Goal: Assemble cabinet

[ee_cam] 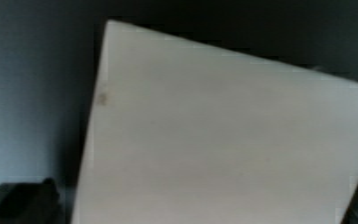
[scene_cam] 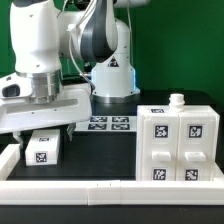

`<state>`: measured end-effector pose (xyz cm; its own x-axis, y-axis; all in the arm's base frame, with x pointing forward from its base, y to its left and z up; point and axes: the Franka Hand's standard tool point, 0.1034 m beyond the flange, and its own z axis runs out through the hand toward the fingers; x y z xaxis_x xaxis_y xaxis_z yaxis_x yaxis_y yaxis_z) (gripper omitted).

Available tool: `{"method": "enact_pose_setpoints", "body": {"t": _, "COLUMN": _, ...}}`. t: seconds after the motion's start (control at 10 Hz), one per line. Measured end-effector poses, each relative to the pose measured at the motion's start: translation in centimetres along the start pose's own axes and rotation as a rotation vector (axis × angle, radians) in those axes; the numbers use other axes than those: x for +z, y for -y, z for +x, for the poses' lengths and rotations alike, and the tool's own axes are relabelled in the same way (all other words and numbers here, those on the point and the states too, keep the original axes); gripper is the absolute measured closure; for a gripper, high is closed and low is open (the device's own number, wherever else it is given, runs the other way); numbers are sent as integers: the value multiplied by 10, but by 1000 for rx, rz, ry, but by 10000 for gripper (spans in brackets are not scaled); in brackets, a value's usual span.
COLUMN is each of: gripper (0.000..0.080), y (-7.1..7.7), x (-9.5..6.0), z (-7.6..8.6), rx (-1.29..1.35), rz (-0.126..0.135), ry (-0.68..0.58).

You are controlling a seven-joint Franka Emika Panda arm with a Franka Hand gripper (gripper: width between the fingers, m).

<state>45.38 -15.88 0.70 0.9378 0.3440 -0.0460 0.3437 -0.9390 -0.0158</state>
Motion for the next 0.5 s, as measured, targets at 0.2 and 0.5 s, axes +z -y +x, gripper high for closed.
{"method": "enact_pose_setpoints", "body": {"t": 0.2, "gripper": 132, "y": 1, "x": -1, "z": 2, "rx": -3, "rz": -1, "ry": -1}}
{"method": "enact_pose_setpoints", "body": {"t": 0.5, "gripper": 239, "y": 1, "x": 0, "z": 2, "rx": -4, "rz": -2, "ry": -2}}
